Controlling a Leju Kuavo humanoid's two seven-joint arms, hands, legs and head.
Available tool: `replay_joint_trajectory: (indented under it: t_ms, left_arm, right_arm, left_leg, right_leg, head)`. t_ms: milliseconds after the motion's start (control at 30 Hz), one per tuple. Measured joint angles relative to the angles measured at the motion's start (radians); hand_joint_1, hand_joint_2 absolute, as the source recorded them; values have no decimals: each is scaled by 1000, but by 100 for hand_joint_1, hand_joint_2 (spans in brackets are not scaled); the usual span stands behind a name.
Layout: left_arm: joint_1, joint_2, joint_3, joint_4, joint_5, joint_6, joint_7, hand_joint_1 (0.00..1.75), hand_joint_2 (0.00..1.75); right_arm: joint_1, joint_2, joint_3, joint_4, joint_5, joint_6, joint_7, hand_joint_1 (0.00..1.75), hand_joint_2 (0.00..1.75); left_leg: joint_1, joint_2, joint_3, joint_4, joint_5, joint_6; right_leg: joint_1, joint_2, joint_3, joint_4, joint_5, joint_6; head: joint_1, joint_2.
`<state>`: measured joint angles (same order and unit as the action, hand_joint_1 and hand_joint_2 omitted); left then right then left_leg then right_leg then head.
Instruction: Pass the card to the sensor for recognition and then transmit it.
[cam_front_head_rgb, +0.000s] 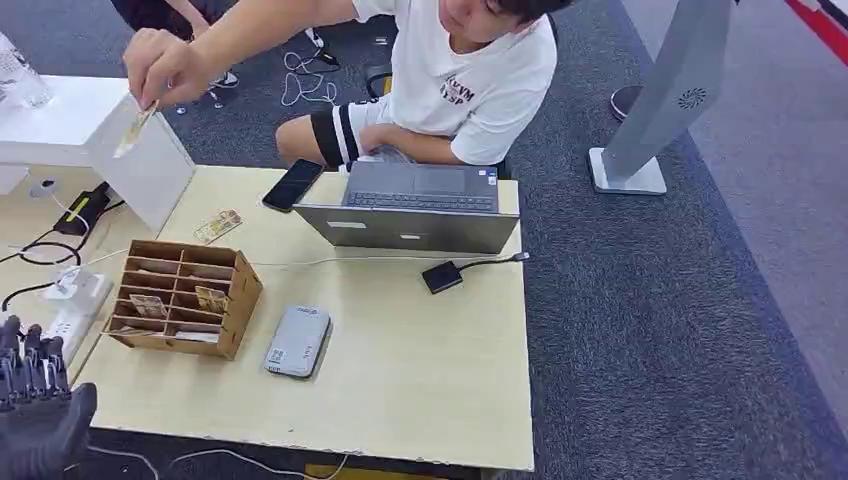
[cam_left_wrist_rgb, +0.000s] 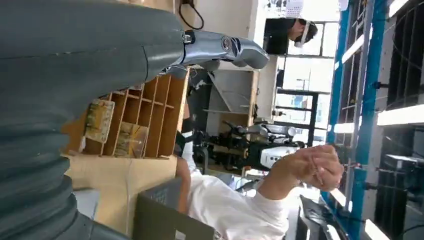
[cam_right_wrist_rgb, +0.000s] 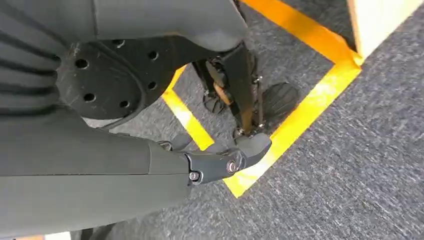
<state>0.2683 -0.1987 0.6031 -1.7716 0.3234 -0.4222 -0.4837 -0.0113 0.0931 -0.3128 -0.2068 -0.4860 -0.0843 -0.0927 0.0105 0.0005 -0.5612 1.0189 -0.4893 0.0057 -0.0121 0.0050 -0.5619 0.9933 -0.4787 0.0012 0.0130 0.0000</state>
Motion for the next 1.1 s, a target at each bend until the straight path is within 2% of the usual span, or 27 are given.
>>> replay_joint_trajectory:
  t_ms: [167, 733, 1100]
  left_arm:
    - [-61, 55, -65, 0, -141, 107, 24, 0, 175]
    - [-255, 266, -286, 35, -562, 406, 123, 0, 175]
    - [-343, 396, -399, 60, -812, 605, 179, 0, 175]
  right_arm:
    - [-2, 0, 27, 1, 36, -10, 18, 0, 0]
    - [-9, 0, 155, 10, 199, -40, 77, 0, 0]
    - [-14, 0, 250, 14, 334, -79, 122, 0, 0]
  left_leg:
    - [0, 0, 0, 0, 0, 0]
    - [0, 0, 0, 0, 0, 0]
    - [0, 0, 0, 0, 1, -1]
  right_leg:
    - [0, 0, 0, 0, 0, 0]
    - [0, 1, 0, 0, 0, 0]
    - [0, 1, 0, 1, 0, 0]
  head:
    - [0, 0]
    - [0, 0]
    - [0, 0]
